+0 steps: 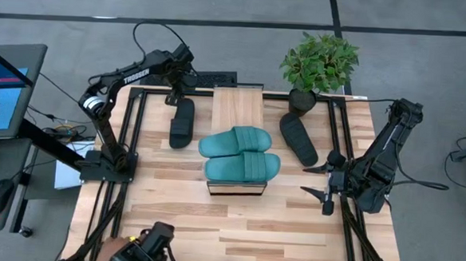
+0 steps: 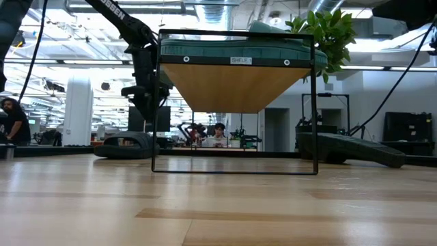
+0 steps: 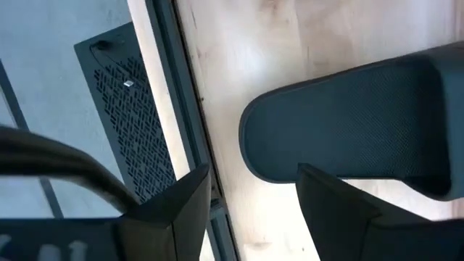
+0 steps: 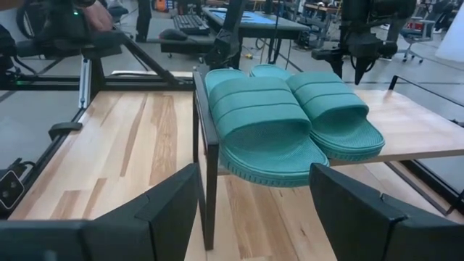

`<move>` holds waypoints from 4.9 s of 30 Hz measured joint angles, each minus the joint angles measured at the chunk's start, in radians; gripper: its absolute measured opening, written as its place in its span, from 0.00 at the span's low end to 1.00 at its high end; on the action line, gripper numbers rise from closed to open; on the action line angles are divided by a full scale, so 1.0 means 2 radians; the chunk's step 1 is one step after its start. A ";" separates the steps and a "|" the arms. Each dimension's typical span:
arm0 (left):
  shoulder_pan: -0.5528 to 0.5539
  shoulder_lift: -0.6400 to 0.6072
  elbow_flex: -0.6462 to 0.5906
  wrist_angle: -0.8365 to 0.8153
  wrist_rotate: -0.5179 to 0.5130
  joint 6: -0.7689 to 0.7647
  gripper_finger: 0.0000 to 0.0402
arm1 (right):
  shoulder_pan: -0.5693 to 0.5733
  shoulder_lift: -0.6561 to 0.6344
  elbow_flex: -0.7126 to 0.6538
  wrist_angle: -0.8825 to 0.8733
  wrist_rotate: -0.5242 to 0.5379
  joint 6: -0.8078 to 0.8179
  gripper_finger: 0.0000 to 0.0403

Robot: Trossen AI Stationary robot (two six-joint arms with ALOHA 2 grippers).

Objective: Pick and place slides into the shelf
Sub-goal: Put the left black slipper on the shelf

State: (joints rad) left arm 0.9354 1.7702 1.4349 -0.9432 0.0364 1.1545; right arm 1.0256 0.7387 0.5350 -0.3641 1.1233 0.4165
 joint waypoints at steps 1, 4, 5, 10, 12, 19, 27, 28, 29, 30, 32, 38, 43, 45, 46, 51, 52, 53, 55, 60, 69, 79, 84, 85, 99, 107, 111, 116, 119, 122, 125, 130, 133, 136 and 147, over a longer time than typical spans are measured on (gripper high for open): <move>-0.001 0.000 0.000 0.000 -0.001 -0.009 0.48 | 0.000 0.000 0.000 0.001 0.000 0.001 0.63; -0.001 0.000 0.000 0.000 -0.004 -0.048 0.48 | 0.000 0.001 0.000 0.002 -0.001 0.001 0.63; -0.001 0.000 0.000 0.000 -0.007 -0.061 0.48 | 0.000 0.001 0.000 0.002 -0.003 0.001 0.63; -0.001 0.000 0.000 -0.010 -0.006 -0.085 0.48 | 0.000 0.001 0.000 0.002 -0.011 0.001 0.63; -0.001 0.000 0.000 -0.017 0.005 -0.086 0.48 | 0.000 0.001 0.000 0.002 -0.011 0.001 0.63; -0.006 0.033 0.000 -0.024 0.004 -0.098 0.48 | 0.000 0.001 0.000 0.002 -0.012 0.001 0.63; -0.010 0.071 0.000 -0.010 -0.012 -0.087 0.48 | 0.000 0.001 0.000 0.003 -0.012 0.002 0.63; -0.010 0.073 0.000 -0.007 -0.011 -0.085 0.48 | 0.000 0.001 0.000 0.003 -0.012 0.002 0.63; -0.010 0.074 0.000 -0.004 -0.011 -0.084 0.48 | 0.000 0.001 0.000 0.003 -0.012 0.002 0.63; -0.010 0.074 0.000 -0.001 -0.011 -0.082 0.48 | 0.000 0.001 0.000 0.003 -0.012 0.002 0.63; -0.010 0.073 0.000 0.004 -0.011 -0.077 0.48 | 0.000 0.001 0.000 0.003 -0.012 0.002 0.63; -0.010 0.073 0.000 0.001 -0.001 -0.077 0.48 | 0.000 0.001 0.000 0.003 -0.012 0.002 0.63; -0.010 0.073 0.000 0.004 0.005 -0.082 0.48 | 0.000 0.001 0.000 0.003 -0.012 0.002 0.63; -0.010 0.073 0.000 0.004 0.005 -0.083 0.48 | 0.000 0.001 0.000 0.003 -0.012 0.002 0.63; -0.010 0.073 0.000 0.004 0.004 -0.083 0.48 | 0.000 0.001 0.000 0.003 -0.012 0.002 0.63; -0.010 0.075 0.000 0.006 0.003 -0.086 0.48 | 0.000 0.001 0.000 0.003 -0.012 0.002 0.63; -0.010 0.079 0.000 0.006 0.002 -0.089 0.48 | 0.000 0.001 0.000 0.003 -0.012 0.002 0.63; -0.009 0.085 0.000 0.005 0.001 -0.095 0.48 | 0.000 0.001 0.000 0.003 -0.012 0.002 0.63; -0.009 0.100 0.000 0.008 -0.008 -0.104 0.48 | 0.000 0.001 0.000 0.003 -0.012 0.002 0.63; -0.011 0.119 0.000 0.012 -0.048 -0.100 0.48 | 0.000 0.005 0.000 0.003 -0.012 0.005 0.63; -0.009 0.121 0.000 0.016 -0.038 -0.101 0.48 | 0.000 0.010 0.000 0.003 -0.012 0.006 0.63; -0.009 0.122 0.004 0.017 -0.048 -0.101 0.48 | 0.000 0.011 0.000 0.001 -0.013 0.011 0.63; -0.009 0.122 0.004 0.019 -0.034 -0.103 0.48 | 0.000 0.022 0.000 -0.014 -0.013 0.011 0.63; -0.008 0.122 0.003 0.020 -0.031 -0.103 0.48 | 0.000 0.025 0.000 -0.019 -0.013 0.011 0.63; -0.009 0.121 -0.006 0.033 -0.021 -0.103 0.47 | 0.000 0.043 0.000 -0.040 -0.013 0.000 0.63; -0.009 0.121 -0.006 0.038 -0.046 -0.051 0.11 | 0.000 0.043 0.000 -0.042 -0.012 -0.016 0.63; -0.010 0.121 -0.006 0.021 -0.061 -0.031 0.02 | 0.000 0.043 0.000 -0.042 -0.011 -0.016 0.63; -0.009 0.123 -0.002 -0.034 -0.070 -0.028 0.00 | 0.000 0.043 0.000 -0.042 -0.011 -0.016 0.63; -0.009 0.122 0.006 -0.049 -0.077 -0.028 0.00 | 0.000 0.043 0.000 -0.042 -0.011 -0.014 0.63; -0.009 0.115 0.012 -0.053 -0.075 -0.028 0.00 | 0.000 0.043 0.000 -0.041 -0.011 -0.012 0.63; -0.009 0.108 0.013 -0.053 -0.075 -0.034 0.00 | 0.000 0.043 0.000 -0.039 -0.011 -0.012 0.63; -0.009 0.106 0.013 -0.049 -0.074 -0.043 0.00 | 0.000 0.043 0.000 -0.038 -0.011 -0.012 0.63; -0.009 0.106 0.013 -0.045 -0.074 -0.043 0.00 | 0.000 0.043 0.000 -0.038 -0.011 -0.012 0.63; -0.009 0.106 0.013 -0.043 -0.074 -0.047 0.00 | 0.000 0.043 0.000 -0.038 -0.011 -0.012 0.63; -0.008 0.105 0.014 -0.030 -0.135 -0.087 0.02 | 0.000 0.043 0.000 -0.038 -0.012 -0.012 0.63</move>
State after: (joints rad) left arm 0.9196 1.9800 1.4624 -1.0027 -0.2344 0.9804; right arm 1.0252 0.8242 0.5354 -0.4400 1.1000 0.3934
